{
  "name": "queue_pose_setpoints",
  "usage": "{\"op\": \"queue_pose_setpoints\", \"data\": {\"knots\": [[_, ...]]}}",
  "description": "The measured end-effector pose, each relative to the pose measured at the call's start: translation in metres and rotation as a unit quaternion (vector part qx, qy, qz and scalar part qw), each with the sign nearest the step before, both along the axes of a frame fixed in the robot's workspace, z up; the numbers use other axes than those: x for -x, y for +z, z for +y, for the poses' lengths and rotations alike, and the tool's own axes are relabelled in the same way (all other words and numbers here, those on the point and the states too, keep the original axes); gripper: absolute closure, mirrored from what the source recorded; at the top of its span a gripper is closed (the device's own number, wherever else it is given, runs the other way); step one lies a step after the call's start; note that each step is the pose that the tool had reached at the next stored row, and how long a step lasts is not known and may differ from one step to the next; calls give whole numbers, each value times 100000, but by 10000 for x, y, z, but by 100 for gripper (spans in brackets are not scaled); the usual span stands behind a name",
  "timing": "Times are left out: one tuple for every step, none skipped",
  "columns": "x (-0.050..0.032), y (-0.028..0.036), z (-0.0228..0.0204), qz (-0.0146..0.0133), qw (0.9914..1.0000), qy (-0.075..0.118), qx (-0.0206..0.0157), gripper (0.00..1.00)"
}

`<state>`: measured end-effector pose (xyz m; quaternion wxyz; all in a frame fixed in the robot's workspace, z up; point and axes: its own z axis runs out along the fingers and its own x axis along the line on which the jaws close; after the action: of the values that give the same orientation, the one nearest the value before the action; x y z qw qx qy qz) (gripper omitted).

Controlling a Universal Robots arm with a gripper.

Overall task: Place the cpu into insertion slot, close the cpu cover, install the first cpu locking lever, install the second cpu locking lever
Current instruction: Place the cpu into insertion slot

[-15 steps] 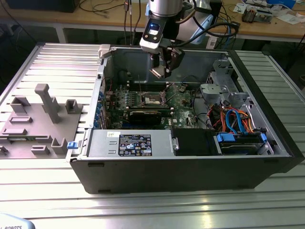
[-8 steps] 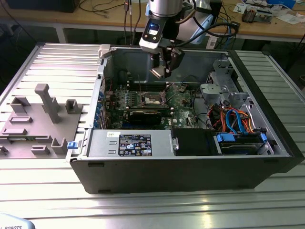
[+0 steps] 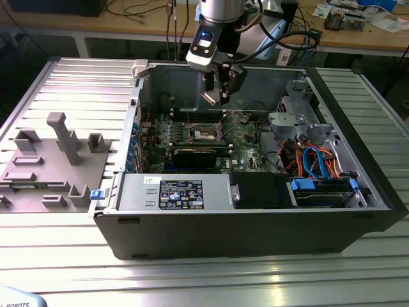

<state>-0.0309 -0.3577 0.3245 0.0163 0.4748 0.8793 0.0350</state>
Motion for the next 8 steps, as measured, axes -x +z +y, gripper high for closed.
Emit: {"op": "queue_pose_setpoints", "data": {"knots": [[0,0,0,2,100000,-103,7,46],[0,-1,0,1,100000,-163,11,46],[0,-1,0,3,100000,-231,11,46],[0,-2,0,1,99999,-319,16,46],[0,-2,0,0,99999,-382,18,46],[0,-2,0,2,99999,-448,21,46],[0,-2,0,2,99999,-504,27,46],[0,-3,0,1,99998,-565,29,46]]}}
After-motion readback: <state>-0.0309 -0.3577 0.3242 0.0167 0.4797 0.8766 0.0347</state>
